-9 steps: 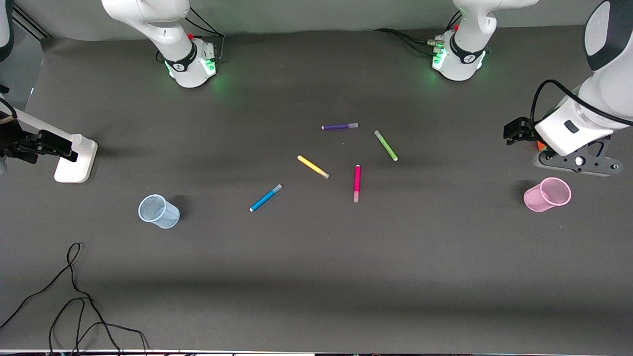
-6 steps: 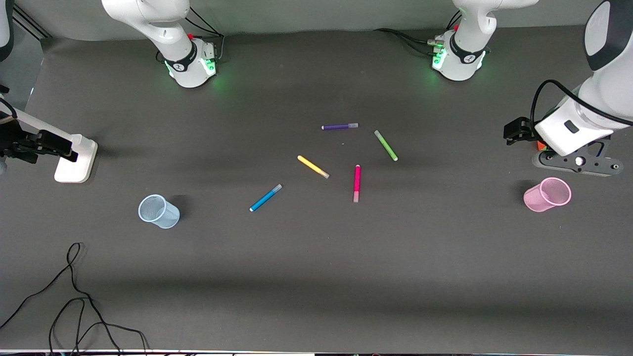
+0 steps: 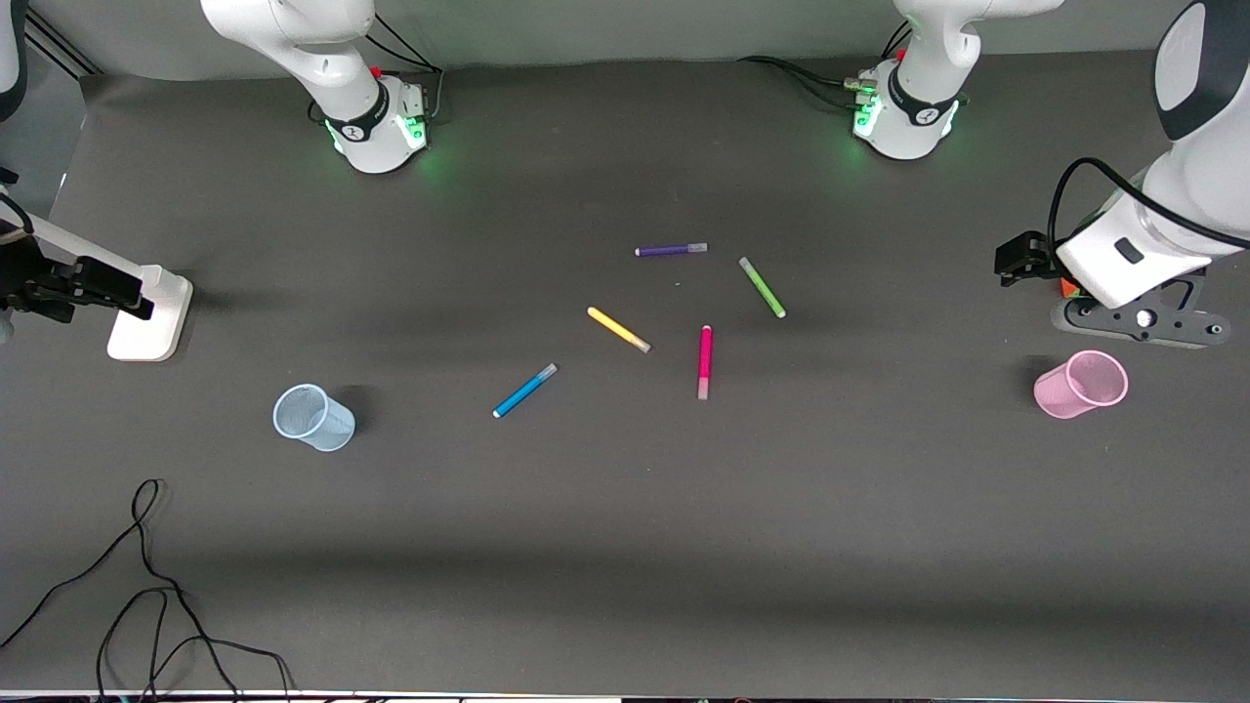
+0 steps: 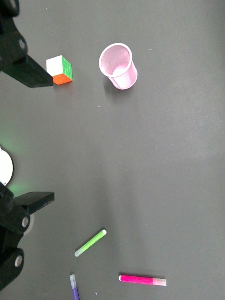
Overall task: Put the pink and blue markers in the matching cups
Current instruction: 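Move the right gripper from rest toward the blue marker, then lower the right gripper to the blue marker while the left gripper descends, then close both grippers on the blue and pink markers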
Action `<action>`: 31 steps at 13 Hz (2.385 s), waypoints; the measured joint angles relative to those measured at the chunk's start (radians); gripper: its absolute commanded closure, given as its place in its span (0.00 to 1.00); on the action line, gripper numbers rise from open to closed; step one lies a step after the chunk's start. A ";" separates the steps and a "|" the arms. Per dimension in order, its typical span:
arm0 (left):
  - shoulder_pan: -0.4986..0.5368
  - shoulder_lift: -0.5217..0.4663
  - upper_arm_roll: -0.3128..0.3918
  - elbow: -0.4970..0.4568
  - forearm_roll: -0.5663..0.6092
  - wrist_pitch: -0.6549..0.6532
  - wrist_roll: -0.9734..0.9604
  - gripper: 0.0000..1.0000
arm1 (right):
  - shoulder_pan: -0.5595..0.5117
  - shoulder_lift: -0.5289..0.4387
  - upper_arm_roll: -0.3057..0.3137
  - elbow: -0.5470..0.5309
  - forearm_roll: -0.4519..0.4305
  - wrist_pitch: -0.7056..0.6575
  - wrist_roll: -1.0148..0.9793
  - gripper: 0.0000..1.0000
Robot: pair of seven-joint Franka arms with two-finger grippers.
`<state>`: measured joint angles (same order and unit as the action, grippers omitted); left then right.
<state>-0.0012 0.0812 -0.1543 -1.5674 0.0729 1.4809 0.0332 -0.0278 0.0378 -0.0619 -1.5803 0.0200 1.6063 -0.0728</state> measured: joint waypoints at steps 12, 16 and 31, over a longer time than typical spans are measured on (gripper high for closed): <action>0.002 0.001 -0.004 0.000 0.000 -0.008 0.000 0.67 | 0.263 0.009 0.019 -0.048 0.008 0.039 0.488 0.00; -0.011 0.003 -0.023 -0.010 -0.005 -0.005 -0.093 0.88 | 0.404 0.036 0.022 -0.057 0.078 0.092 0.901 0.00; -0.391 0.302 -0.038 -0.280 -0.061 0.652 -0.620 0.77 | 0.618 0.115 0.019 -0.389 0.085 0.498 1.525 0.00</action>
<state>-0.3918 0.3831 -0.1928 -1.8477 0.0122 2.1330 -0.5869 0.5905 0.1530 -0.0427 -1.9693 0.1050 2.1041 1.4524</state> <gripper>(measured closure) 0.771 0.000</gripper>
